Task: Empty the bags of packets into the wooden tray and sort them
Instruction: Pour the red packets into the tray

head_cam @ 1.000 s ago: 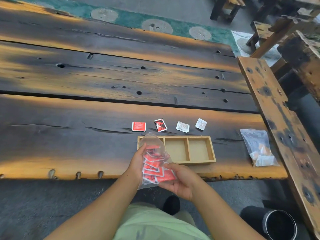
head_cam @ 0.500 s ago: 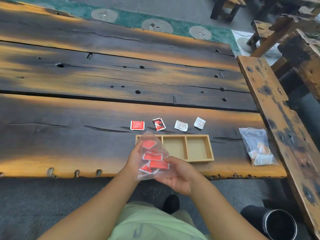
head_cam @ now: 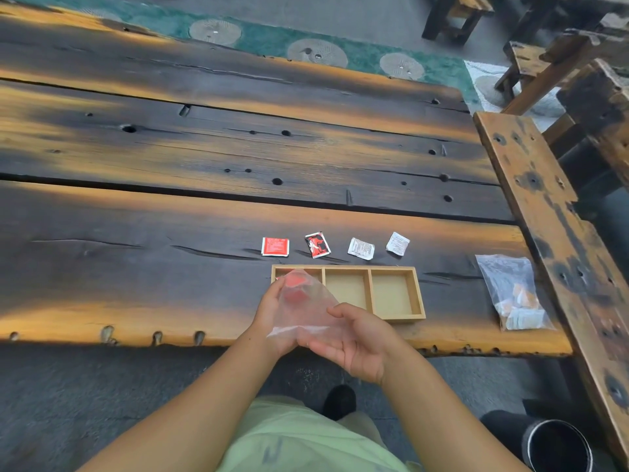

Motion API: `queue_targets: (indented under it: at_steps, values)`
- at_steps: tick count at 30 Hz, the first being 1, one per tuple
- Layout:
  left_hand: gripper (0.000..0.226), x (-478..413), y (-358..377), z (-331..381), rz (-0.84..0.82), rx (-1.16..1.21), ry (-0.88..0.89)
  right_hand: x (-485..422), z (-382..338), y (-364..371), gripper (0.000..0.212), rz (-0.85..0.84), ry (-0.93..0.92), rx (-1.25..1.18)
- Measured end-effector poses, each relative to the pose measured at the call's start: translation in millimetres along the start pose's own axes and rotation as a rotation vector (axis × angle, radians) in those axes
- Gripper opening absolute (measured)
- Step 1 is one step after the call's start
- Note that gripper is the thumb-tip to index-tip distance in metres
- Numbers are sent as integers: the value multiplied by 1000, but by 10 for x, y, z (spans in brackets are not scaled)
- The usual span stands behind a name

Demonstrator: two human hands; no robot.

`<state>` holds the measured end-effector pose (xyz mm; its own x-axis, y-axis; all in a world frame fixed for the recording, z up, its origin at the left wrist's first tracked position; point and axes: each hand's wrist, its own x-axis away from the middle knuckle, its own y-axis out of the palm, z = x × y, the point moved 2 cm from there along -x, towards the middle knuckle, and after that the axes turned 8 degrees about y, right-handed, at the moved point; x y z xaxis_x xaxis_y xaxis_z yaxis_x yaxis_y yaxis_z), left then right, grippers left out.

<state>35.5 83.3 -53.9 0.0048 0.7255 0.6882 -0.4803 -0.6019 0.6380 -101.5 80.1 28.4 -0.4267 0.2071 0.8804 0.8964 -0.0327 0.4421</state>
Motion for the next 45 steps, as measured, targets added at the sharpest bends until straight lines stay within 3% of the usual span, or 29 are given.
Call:
queue_targets:
  at_steps: [14,22,29,38,45]
  values:
    - [43,68,144,90,-114,-33,-30,240,-68,87,37,-40,-38,28]
    - [64,-58,188,347,-152,-128,-91,228,-98,173,30,13,-102,164]
    - [44,-182,354,568,-234,-174,-80,182,-49,85,30,45,-156,255]
    - [30,-541,895,246,-142,-234,23,109,-439,-736,22,97,-195,203]
    - [41,-1118,1588,-429,-176,-256,-8,121,-953,-1804,12,176,-270,250]
